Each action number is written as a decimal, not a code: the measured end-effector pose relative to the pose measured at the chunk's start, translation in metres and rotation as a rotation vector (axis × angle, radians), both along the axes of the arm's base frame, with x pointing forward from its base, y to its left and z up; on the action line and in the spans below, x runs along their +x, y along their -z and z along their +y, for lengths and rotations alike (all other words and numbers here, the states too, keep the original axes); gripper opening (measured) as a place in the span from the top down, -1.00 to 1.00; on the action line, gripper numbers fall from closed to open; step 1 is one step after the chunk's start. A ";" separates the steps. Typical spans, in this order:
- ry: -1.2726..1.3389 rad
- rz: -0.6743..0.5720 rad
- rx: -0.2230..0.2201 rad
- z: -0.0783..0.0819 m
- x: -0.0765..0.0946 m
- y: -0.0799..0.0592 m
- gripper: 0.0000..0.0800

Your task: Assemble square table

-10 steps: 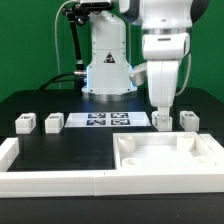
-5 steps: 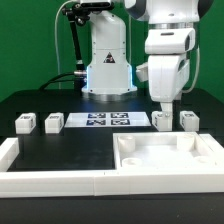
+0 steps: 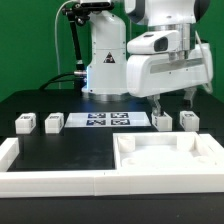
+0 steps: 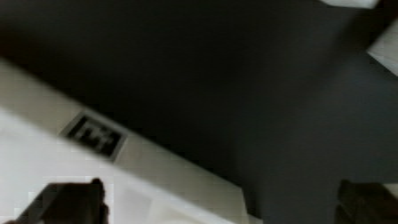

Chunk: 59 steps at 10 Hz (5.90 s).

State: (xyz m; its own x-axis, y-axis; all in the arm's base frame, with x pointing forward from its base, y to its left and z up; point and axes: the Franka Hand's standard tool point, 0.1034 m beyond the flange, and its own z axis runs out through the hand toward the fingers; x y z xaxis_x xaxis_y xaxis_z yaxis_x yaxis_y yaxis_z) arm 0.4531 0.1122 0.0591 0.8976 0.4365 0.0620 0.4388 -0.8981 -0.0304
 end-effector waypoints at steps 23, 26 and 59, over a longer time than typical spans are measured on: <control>0.352 0.877 -0.187 0.053 -0.072 0.019 -0.62; 0.341 0.926 -0.202 0.055 -0.074 0.024 -0.62; 0.378 0.630 -0.085 0.039 -0.026 -0.014 0.28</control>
Offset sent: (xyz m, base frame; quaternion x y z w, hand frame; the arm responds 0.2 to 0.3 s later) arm -0.0003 0.0203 0.0063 0.0088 0.0367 0.2199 0.9748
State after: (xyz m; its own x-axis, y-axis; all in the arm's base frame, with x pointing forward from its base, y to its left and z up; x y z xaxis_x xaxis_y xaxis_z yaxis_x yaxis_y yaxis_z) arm 0.4269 0.1510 0.0731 0.8419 0.0712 -0.5349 0.0217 -0.9949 -0.0982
